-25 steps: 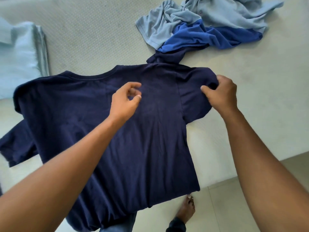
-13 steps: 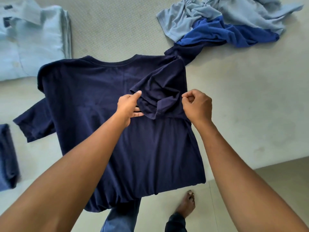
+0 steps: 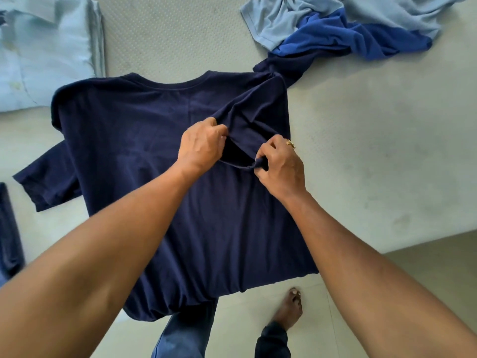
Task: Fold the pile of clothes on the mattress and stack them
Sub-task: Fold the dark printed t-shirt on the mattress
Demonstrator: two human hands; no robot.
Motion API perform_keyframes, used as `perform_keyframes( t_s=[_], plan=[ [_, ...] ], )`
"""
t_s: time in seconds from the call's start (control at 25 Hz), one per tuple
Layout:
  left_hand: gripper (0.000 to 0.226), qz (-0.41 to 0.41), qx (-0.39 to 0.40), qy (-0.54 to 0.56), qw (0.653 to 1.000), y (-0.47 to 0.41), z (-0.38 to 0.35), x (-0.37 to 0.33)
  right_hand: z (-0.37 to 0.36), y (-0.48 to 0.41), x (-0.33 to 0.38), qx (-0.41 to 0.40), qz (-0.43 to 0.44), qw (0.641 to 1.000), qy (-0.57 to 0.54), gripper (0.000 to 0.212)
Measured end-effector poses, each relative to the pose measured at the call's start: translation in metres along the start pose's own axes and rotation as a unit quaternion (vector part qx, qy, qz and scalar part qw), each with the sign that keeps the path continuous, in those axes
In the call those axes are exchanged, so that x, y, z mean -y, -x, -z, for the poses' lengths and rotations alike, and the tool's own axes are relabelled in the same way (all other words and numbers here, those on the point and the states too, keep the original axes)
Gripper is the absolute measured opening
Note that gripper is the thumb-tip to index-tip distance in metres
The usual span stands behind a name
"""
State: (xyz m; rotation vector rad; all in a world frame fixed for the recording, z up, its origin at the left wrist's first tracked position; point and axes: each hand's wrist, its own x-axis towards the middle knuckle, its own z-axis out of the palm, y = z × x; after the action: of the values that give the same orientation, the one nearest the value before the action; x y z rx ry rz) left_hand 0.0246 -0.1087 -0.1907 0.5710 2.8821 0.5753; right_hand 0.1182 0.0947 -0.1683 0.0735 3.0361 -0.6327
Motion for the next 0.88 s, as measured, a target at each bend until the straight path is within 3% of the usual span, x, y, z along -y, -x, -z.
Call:
perform_keyframes(
  t_s=[0.12, 0.24, 0.36, 0.48, 0.56, 0.64, 0.76, 0.88],
  plan=[
    [0.015, 0.053, -0.097, 0.074, 0.991, 0.005, 0.009, 0.011, -0.001, 0.028, -0.002, 0.006, -0.023, 0.999, -0.034, 0.024],
    [0.014, 0.129, -0.091, 0.209, 0.965, 0.017, 0.013, 0.017, -0.004, 0.044, 0.006, 0.031, -0.027, 0.994, -0.101, 0.019],
    [0.018, 0.236, -0.112, 0.307, 0.915, 0.023, 0.007, 0.017, -0.006, 0.038, 0.019, -0.011, -0.066, 0.988, -0.138, 0.01],
    [0.012, 0.335, -0.124, 0.346, 0.868, 0.017, 0.004, 0.014, -0.013, 0.026, 0.029, -0.016, -0.087, 0.992, -0.093, 0.022],
    [0.031, 0.344, -0.094, 0.313, 0.88, 0.01, 0.007, 0.007, -0.021, 0.023, 0.037, 0.034, -0.103, 0.993, -0.056, 0.037],
    [0.039, 0.354, -0.053, 0.269, 0.894, -0.001, 0.006, 0.007, -0.029, 0.021, 0.044, 0.056, -0.138, 0.988, -0.046, 0.037],
    [0.017, 0.382, -0.056, 0.287, 0.877, -0.014, 0.007, 0.018, -0.033, 0.018, 0.051, 0.048, -0.197, 0.978, -0.052, 0.025],
    [0.01, 0.349, -0.085, 0.254, 0.898, -0.015, 0.016, 0.019, -0.03, 0.018, 0.06, 0.033, -0.219, 0.975, 0.003, 0.014]
  ],
)
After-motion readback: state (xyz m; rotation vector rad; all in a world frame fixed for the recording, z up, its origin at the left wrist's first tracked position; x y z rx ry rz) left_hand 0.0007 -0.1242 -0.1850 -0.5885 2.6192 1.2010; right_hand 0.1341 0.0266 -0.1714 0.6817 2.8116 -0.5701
